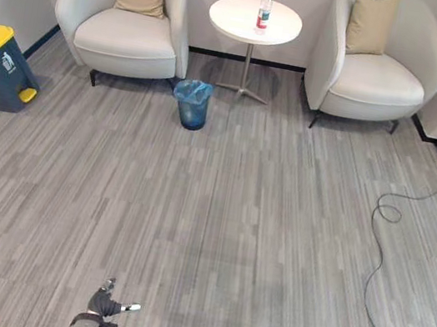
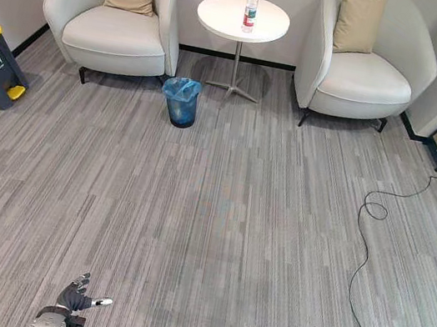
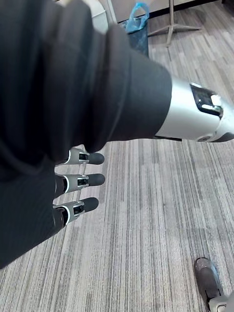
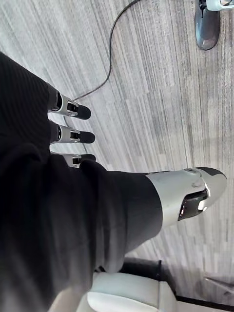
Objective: Gather rubbish on tea table into small bin, then transfer packed bag to large trash can.
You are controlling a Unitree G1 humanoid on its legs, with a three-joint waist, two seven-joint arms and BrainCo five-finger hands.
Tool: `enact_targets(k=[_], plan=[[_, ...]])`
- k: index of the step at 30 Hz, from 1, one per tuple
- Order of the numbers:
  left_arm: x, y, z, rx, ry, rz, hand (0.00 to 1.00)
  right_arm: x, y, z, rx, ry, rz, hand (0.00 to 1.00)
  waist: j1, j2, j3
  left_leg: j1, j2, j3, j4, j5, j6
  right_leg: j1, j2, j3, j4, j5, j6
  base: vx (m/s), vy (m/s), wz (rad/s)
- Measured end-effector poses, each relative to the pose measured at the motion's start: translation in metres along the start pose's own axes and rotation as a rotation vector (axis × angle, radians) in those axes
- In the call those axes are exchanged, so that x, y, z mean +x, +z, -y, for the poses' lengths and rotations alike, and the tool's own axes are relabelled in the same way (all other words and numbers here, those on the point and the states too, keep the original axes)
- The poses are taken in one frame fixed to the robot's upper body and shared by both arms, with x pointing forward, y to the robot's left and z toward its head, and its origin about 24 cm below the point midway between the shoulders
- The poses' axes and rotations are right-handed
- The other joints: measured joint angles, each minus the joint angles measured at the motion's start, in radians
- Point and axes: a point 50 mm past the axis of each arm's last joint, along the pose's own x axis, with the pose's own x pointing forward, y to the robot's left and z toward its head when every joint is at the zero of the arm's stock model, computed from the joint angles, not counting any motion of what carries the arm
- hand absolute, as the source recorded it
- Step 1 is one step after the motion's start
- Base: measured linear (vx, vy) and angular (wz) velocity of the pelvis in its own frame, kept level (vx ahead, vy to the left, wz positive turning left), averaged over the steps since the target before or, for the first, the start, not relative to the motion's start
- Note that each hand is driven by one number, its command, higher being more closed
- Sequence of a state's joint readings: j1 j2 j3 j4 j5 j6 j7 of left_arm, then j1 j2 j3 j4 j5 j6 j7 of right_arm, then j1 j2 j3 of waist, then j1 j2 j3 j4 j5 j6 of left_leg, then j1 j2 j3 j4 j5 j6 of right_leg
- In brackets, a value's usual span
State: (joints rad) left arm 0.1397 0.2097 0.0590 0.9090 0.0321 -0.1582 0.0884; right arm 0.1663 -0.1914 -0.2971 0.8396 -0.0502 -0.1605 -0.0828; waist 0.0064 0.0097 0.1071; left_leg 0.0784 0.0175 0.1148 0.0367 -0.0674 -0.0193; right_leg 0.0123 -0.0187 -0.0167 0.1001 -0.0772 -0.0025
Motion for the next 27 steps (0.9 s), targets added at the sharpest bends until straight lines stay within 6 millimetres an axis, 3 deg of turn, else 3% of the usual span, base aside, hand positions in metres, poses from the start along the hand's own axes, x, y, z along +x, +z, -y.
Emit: enact_targets(k=[14,21,23,27], plan=[[-0.009,-0.017,-0.005,-0.014,0.018,-0.037,0.00,-0.005,-0.003,0.003,-0.037,0.031,0.015,0.00,-0.017,0.008,0.006,-0.007,0.012,0.023,0.000,-0.009,-0.003,-0.008,0.012,0.015,0.003,0.004,0.003,-0.05,-0.005,-0.04],[-0.007,-0.003,0.007,-0.046,0.000,0.018,0.00,0.002,0.012,0.000,0.025,0.022,0.050,0.00,-0.015,0.034,0.026,-0.049,0.019,0.046,0.078,-0.062,0.004,-0.047,0.016,0.046,0.036,-0.005,0.011,0.02,0.004,-0.12],[-0.007,0.001,0.011,-0.057,-0.005,0.032,0.00,0.004,0.016,-0.002,0.031,0.020,0.060,0.00,-0.011,0.040,0.029,-0.075,0.020,0.056,0.114,-0.087,0.011,-0.073,0.014,0.056,0.072,-0.025,0.017,-0.02,0.032,-0.20],[-0.006,0.015,0.012,-0.061,-0.004,0.091,0.00,0.005,0.018,-0.008,0.058,0.015,0.049,0.00,0.009,0.027,0.045,-0.124,0.006,0.073,0.250,-0.194,0.027,-0.160,-0.011,0.074,0.285,-0.153,0.049,0.03,0.056,-0.08]])
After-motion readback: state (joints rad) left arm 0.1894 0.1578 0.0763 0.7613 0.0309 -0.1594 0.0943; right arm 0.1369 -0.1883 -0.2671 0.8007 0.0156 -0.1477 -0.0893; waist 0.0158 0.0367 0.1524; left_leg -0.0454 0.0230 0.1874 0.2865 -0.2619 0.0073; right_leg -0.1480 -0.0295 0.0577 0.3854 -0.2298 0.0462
